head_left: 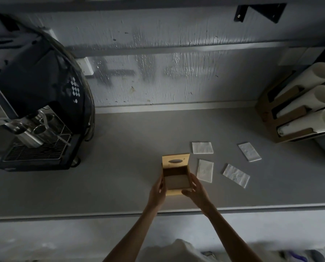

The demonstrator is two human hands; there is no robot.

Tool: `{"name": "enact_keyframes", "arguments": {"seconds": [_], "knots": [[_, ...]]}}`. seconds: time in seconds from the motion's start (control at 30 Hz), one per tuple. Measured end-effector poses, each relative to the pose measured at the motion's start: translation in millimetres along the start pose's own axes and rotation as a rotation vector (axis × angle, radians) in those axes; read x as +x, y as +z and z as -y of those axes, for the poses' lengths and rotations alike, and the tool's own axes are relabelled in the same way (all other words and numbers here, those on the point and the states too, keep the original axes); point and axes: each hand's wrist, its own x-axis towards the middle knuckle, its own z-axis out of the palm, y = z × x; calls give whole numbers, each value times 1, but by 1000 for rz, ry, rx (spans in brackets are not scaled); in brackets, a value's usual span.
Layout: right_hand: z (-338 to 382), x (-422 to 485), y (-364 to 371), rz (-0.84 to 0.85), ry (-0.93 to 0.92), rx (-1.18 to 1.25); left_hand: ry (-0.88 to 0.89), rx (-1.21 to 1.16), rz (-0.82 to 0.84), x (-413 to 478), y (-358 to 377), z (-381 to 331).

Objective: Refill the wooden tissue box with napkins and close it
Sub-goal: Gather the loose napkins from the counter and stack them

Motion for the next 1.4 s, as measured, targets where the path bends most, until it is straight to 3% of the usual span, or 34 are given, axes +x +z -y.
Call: {"name": "enact_keyframes", "arguments": {"seconds": [0.33,0.6,0.8,0.87,1.0,1.07,1.2,1.4], "knots": [[-20,4,5,-144,-205,-406,10,117,-13,1,5,12],[-23,2,1,-172,-200,-394,35,141,-31,2,6,5],[-22,2,-10,-42,-198,-333,46,180,28,0,7,-2],[-18,4,-25,-58,-123,-338,62,181,59,3,9,-3],[-6,17,-88,-470,5,-483,1,329,39,12,20,-4],[1,30,-125,-569,67,-567,-54,410,17,12,25,-7],[6,58,-181,-598,195,-716,-113,479,-5,11,32,-10],[-8,74,-208,-484,275,-857,-116,472,47,23,25,-5]]}}
